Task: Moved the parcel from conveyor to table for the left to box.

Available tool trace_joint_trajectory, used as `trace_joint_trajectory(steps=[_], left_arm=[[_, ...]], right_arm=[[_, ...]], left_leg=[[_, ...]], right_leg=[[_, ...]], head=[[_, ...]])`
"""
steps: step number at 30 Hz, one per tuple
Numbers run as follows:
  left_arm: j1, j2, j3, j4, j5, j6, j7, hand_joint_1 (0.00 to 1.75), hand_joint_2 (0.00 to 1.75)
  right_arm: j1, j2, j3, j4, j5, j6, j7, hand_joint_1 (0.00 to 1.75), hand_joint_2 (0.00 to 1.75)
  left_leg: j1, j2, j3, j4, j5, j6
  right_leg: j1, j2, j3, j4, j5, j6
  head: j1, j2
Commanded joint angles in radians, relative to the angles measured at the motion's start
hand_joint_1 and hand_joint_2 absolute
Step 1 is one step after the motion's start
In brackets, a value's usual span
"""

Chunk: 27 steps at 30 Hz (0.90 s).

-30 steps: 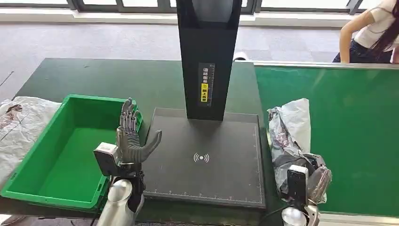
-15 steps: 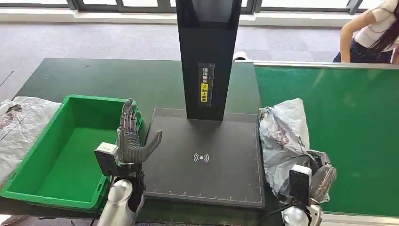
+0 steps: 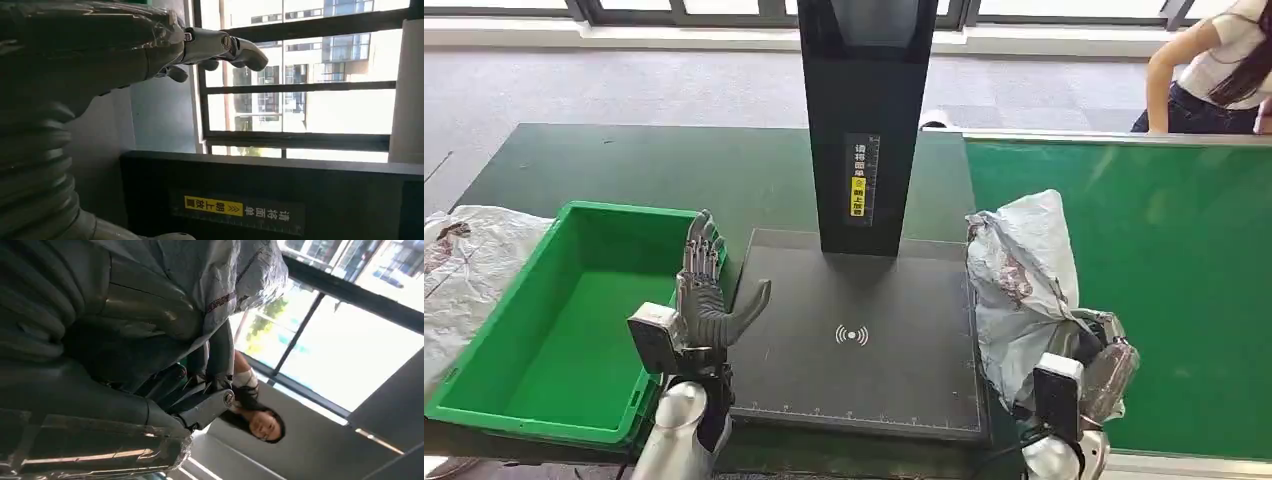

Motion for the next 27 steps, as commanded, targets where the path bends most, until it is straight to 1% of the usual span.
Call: trace_joint_trajectory(steps=[1,7,9,12,13,15,21,24,27], left_arm=[[-0.019,-0.042,0.002,0.083,0.006,-0.007,0.002,0.00,1.75],[-0.033,-0.036,0.001,0.092,0.015,-0.002,0.002,0.00,1.75],[-0.036,-0.034,0.002,0.096,0.015,-0.004,0.002,0.00,1.75],[-0.039,-0.032,0.002,0.098,0.018,-0.006,0.002,0.00,1.75],[-0.046,-0.033,-0.001,0.102,0.017,-0.006,0.002,0.00,1.75],[-0.046,-0.033,-0.001,0.102,0.017,-0.006,0.002,0.00,1.75],[-0.046,-0.033,-0.001,0.102,0.017,-0.006,0.002,0.00,1.75],[-0.048,-0.036,-0.002,0.104,0.016,-0.003,0.002,0.00,1.75],[-0.047,-0.036,-0.002,0.102,0.018,-0.004,0.002,0.00,1.75]], right_arm=[[-0.016,0.022,0.239,0.026,0.064,0.038,0.015,1.75,1.75],[-0.068,0.020,0.349,0.121,0.072,0.059,0.007,1.75,1.75],[-0.077,0.022,0.358,0.141,0.072,0.061,0.008,1.75,1.75],[-0.114,0.019,0.375,0.215,0.053,0.065,0.000,1.75,1.75],[-0.145,0.013,0.429,0.245,0.026,0.086,-0.002,1.75,1.75],[-0.145,0.013,0.429,0.245,0.026,0.086,-0.002,1.75,1.75],[-0.145,0.013,0.429,0.245,0.026,0.086,-0.002,1.75,1.75],[-0.159,0.021,0.436,0.268,0.025,0.074,-0.002,1.75,1.75],[-0.178,0.017,0.444,0.302,0.015,0.062,-0.002,1.75,1.75]], left_leg=[[0.000,0.001,0.001,-0.001,0.000,0.000],[0.000,0.003,0.002,-0.002,0.001,0.000],[0.000,0.003,0.002,-0.003,0.001,0.000],[0.001,0.002,0.002,-0.001,0.001,0.000],[0.000,0.003,0.002,-0.003,0.001,0.000],[0.001,0.004,0.002,-0.002,0.001,0.000],[0.000,0.001,0.001,-0.002,0.002,0.000],[0.000,0.002,0.003,-0.005,0.003,0.001],[0.000,0.002,0.001,-0.003,0.002,0.000]], right_leg=[[0.000,0.001,0.000,-0.001,0.000,0.000],[0.000,0.002,0.001,-0.002,0.001,0.000],[0.001,0.002,0.001,-0.003,0.001,0.000],[0.001,0.001,0.001,-0.002,0.001,0.000],[0.000,0.002,0.001,-0.003,0.002,0.000],[0.001,0.003,0.001,-0.002,0.002,0.000],[0.000,0.000,0.000,-0.001,0.001,0.000],[0.000,0.001,0.002,-0.005,0.003,0.000],[0.000,0.001,0.001,-0.003,0.002,0.000]], head=[[0.000,0.000],[0.000,0.000],[0.000,0.000],[0.000,0.000],[0.000,0.000],[0.000,0.000],[0.000,0.000],[0.000,0.000],[0.000,0.000]])
